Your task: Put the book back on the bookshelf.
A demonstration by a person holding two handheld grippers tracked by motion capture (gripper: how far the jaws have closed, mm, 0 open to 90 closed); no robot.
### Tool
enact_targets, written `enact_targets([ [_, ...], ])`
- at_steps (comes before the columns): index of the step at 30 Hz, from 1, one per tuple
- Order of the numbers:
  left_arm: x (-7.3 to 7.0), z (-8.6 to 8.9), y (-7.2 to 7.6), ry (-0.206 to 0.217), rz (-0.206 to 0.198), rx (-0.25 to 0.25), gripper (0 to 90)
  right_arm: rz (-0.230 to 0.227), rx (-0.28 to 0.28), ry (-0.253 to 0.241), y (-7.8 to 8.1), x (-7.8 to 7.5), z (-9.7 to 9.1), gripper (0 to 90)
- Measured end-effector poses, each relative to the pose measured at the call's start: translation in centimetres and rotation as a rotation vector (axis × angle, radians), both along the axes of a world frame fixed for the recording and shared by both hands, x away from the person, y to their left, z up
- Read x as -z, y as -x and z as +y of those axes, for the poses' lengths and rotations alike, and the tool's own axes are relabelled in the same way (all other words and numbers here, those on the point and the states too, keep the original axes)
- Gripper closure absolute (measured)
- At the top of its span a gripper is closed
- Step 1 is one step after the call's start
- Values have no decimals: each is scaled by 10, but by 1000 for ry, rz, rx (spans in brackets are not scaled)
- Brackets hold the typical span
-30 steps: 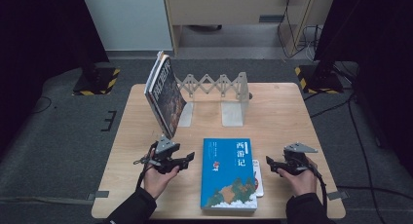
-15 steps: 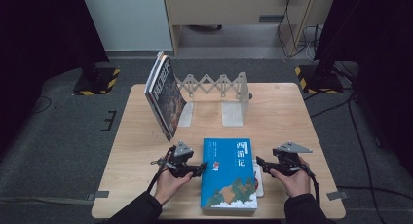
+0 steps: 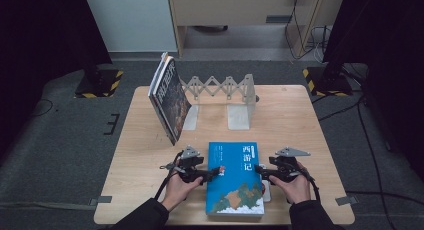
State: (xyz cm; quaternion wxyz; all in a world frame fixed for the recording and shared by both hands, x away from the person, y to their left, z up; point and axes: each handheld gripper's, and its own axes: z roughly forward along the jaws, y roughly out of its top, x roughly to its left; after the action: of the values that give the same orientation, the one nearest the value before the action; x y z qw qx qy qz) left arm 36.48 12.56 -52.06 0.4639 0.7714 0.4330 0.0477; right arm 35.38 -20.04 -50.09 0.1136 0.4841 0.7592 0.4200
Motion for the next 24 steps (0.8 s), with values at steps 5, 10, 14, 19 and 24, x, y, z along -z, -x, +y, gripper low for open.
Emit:
enact_targets([
  [5, 7, 0, -4, 47, 10, 1, 108, 26, -12, -11, -1, 4, 7, 265],
  [10, 13, -3, -7, 94, 17, 12, 98, 33, -15, -27, -2, 7, 10, 260],
  [14, 16, -5, -9, 113, 23, 12, 80, 30, -15, -30, -3, 8, 10, 259],
  [19, 21, -8, -13, 145, 61, -2, 33, 41, -12, -40, -4, 9, 11, 257],
  [24, 22, -9, -15, 154, 79, 0, 21, 56, -10, -64, -5, 10, 11, 254],
])
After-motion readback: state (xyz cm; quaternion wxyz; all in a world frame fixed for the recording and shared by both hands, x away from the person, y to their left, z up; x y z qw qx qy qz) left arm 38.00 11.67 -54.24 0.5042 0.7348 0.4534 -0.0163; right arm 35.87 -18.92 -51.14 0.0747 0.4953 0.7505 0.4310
